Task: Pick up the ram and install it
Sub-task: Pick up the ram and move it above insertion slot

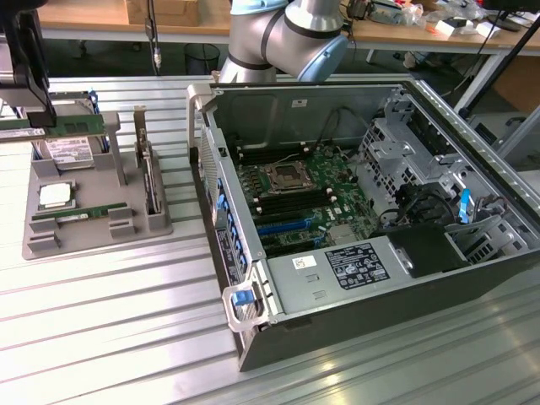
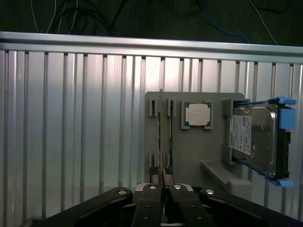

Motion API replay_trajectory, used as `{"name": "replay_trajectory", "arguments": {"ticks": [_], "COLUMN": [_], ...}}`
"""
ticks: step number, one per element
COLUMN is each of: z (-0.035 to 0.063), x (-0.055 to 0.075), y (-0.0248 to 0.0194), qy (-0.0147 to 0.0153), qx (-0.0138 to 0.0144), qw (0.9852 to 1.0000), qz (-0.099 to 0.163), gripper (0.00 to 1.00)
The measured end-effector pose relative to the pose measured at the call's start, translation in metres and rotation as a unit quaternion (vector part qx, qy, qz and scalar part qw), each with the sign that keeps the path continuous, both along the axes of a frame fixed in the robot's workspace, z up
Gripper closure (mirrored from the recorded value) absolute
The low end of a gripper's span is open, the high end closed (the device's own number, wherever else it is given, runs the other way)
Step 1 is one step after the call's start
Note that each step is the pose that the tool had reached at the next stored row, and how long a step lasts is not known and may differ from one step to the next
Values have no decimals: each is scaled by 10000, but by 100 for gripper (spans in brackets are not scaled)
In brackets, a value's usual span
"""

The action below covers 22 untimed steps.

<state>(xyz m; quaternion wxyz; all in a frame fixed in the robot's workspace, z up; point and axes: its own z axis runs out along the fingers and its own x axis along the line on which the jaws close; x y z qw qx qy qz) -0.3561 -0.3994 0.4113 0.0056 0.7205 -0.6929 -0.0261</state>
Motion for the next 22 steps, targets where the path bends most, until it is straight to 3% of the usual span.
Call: {"name": "replay_trajectory", "arguments": {"ticks": [22], "z": [110], "x": [0], "y": [0], "qy": [0], "qx": [1], "qw": [10000], "qz": [0], "gripper": [88]}}
